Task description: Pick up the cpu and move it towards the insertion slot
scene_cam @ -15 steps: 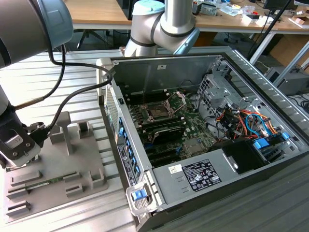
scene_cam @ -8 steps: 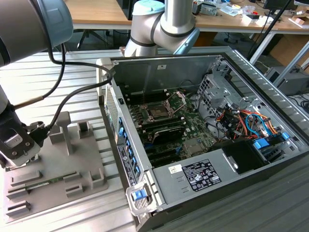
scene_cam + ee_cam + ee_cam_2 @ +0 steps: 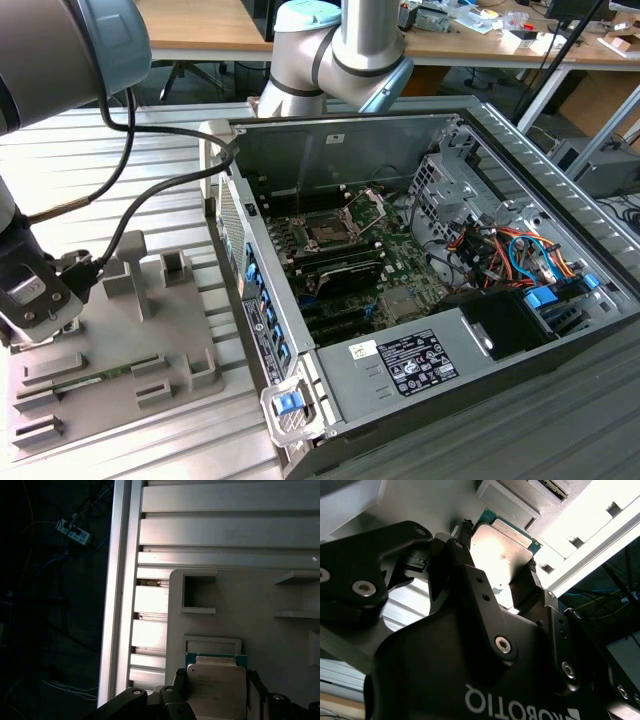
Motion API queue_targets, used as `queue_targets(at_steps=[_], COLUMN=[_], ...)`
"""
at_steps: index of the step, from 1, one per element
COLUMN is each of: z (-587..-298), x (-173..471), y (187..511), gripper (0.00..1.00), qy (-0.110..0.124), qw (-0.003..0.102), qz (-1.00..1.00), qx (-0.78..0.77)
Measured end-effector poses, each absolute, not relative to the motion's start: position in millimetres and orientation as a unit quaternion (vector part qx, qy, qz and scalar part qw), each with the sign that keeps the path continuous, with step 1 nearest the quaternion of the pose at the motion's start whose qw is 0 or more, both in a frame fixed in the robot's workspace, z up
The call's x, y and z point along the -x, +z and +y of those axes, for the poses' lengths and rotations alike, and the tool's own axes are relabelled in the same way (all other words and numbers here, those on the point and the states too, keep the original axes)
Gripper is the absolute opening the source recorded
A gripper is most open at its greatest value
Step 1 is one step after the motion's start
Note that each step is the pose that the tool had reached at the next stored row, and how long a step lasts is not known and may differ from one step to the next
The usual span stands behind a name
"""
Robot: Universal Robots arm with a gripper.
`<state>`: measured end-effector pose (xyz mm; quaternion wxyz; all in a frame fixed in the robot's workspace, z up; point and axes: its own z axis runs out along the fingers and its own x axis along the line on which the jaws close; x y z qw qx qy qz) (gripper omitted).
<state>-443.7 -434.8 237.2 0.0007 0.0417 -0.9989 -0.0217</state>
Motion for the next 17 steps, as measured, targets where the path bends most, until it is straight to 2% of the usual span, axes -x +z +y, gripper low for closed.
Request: queue_targets(at_steps=[17], z=[-434.8], x=[443.7], y=[242.4], gripper=[0.55], qy=[-0.022], qw=[0.001], qz=[-0.999], qx=[-0.042])
